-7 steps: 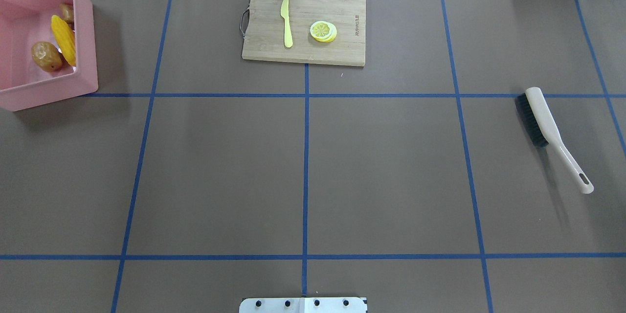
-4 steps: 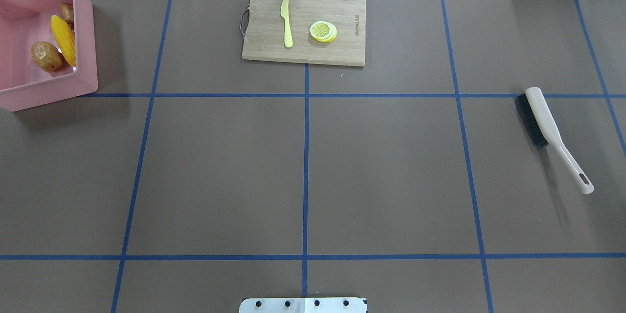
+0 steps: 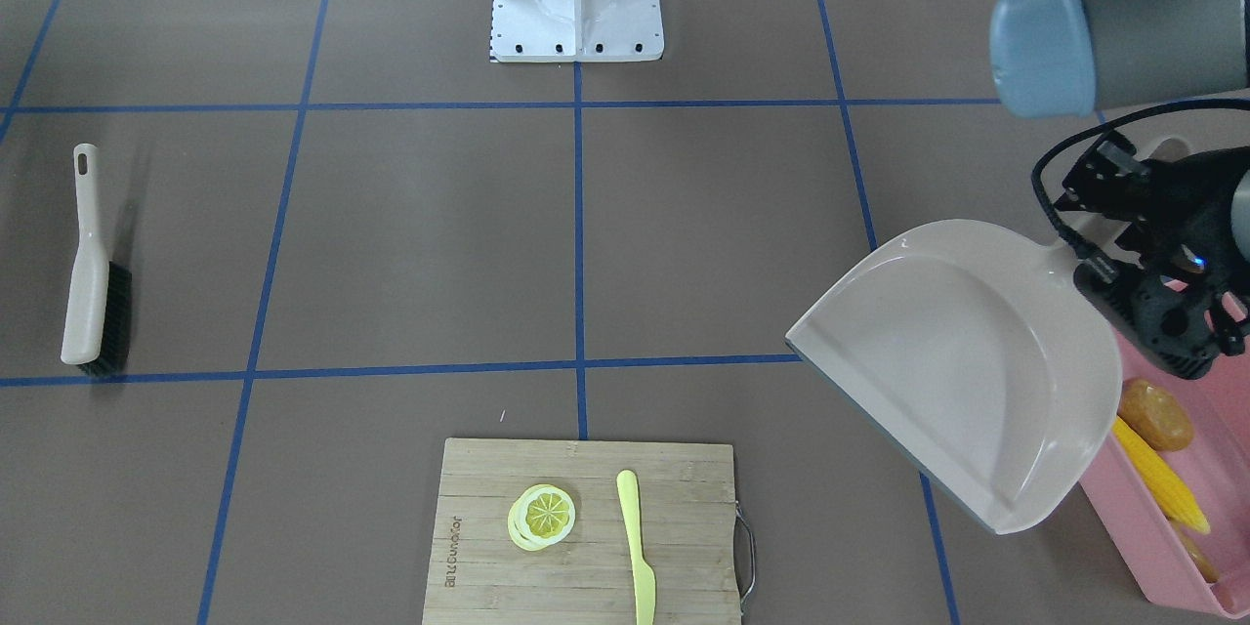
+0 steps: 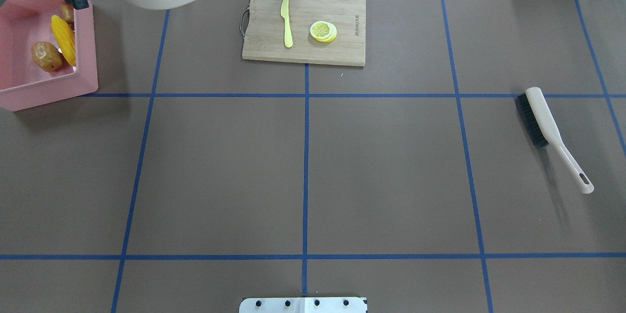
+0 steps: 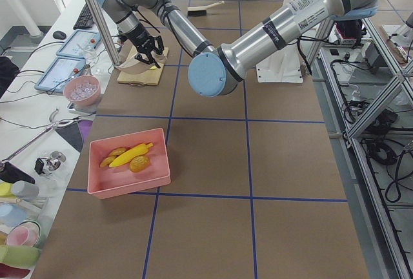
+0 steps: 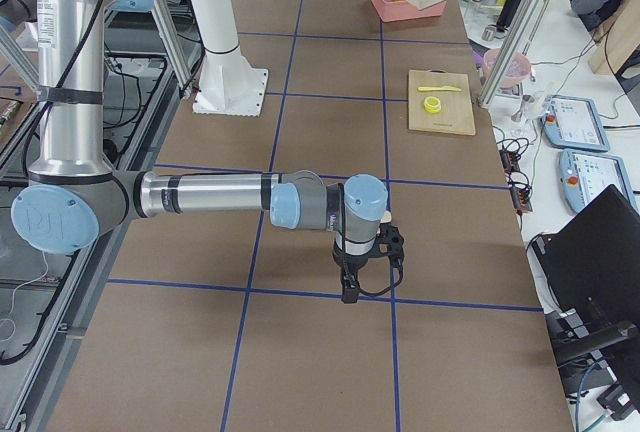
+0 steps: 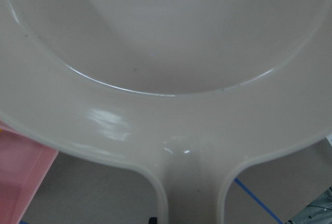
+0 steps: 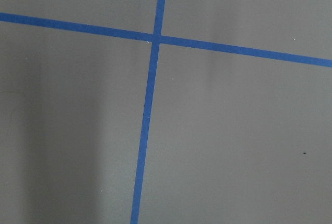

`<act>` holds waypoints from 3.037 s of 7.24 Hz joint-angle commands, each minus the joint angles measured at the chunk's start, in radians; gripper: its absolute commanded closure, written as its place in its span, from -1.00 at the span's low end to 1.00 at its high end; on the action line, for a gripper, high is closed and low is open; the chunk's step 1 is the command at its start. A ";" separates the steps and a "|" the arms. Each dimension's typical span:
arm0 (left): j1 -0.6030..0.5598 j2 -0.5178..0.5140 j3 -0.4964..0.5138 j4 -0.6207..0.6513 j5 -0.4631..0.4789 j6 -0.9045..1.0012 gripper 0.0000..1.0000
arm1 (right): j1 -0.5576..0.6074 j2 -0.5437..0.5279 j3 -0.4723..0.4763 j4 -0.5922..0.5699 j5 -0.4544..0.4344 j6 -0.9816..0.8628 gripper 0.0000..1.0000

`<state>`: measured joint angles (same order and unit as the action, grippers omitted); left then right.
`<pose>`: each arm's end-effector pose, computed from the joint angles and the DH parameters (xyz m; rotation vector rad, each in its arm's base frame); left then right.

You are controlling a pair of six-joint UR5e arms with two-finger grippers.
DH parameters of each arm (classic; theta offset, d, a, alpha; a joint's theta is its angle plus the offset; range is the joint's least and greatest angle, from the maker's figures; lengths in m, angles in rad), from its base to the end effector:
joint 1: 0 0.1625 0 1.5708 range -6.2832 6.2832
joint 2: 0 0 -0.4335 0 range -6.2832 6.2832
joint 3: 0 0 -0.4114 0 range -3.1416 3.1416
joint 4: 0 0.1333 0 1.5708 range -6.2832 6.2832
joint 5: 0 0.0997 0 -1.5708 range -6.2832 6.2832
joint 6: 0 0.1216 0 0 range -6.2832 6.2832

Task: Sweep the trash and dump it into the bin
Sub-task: 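Carry the empty dustpan away from the bin toward the table center with the left gripper, then lower the dustpan onto the table and open the left gripper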

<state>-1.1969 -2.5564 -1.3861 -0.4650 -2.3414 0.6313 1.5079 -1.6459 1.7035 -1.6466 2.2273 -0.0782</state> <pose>0.2165 -0.6849 0.2197 -0.1949 0.8199 0.8299 0.0290 -0.4789 0.6692 -0.0125 -0.6571 -0.1300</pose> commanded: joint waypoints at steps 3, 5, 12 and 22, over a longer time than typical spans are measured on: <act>0.187 0.207 -0.351 -0.163 0.040 -0.483 1.00 | 0.000 0.000 0.001 -0.001 0.003 0.000 -1.00; 0.252 0.317 -0.480 -0.333 0.039 -0.610 1.00 | 0.000 0.000 0.001 -0.001 0.006 0.000 -1.00; 0.497 0.534 -0.524 -0.929 0.224 -0.452 1.00 | 0.000 0.000 0.001 -0.001 0.005 0.000 -1.00; 0.602 0.614 -0.404 -1.077 0.333 -0.145 -0.85 | 0.000 0.000 0.001 -0.001 0.005 0.000 -1.00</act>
<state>-0.5958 -1.9404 -1.7927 -1.5421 -2.0086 0.4837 1.5079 -1.6460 1.7042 -1.6475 2.2319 -0.0782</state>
